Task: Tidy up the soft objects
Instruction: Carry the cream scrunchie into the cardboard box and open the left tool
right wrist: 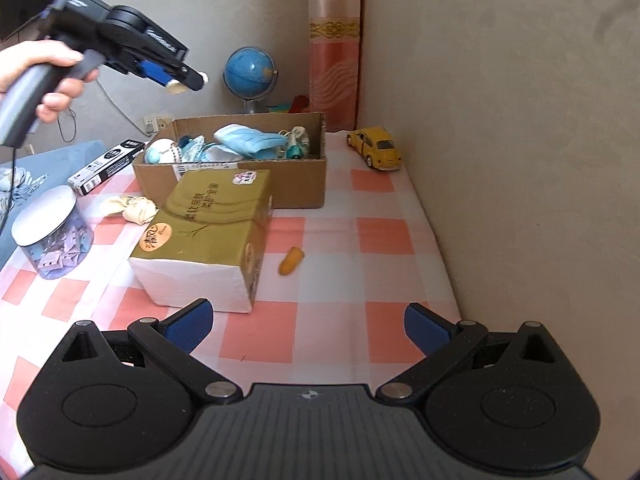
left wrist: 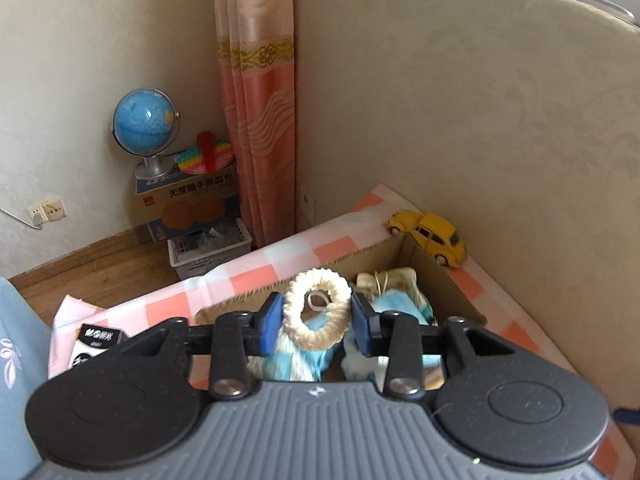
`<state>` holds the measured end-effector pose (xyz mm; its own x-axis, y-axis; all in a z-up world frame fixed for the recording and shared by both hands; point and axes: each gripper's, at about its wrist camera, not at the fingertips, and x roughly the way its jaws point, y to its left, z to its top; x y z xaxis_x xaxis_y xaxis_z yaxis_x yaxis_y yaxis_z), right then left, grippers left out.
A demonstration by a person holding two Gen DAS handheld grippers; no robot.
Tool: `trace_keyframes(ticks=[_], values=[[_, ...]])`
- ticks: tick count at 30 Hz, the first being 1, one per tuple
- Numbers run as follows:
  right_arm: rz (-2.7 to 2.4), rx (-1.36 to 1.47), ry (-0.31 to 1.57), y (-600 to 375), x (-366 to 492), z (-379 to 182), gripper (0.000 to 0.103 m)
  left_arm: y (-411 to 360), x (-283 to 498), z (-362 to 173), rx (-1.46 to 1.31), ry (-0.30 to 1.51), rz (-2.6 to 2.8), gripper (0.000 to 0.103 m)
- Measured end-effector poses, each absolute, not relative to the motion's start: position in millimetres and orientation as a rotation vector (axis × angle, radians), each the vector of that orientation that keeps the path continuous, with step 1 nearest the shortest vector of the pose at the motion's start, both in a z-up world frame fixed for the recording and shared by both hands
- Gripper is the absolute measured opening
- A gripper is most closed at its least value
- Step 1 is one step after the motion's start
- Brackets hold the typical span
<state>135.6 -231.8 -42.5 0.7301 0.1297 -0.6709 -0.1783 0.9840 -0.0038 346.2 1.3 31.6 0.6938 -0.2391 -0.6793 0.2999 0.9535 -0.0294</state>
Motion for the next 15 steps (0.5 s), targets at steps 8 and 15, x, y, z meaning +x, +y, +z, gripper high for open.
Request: trace_keyframes(ticks=[8,15], values=[[0.169,-0.066,0.732,-233,136,-44,0.103,8,344,29,0.028,0.732,-0.241,0.095],[0.188,-0.06,0.709,-232,126,-37,0.103,15,309,36,0.055,0.742,-0.273,0.096]])
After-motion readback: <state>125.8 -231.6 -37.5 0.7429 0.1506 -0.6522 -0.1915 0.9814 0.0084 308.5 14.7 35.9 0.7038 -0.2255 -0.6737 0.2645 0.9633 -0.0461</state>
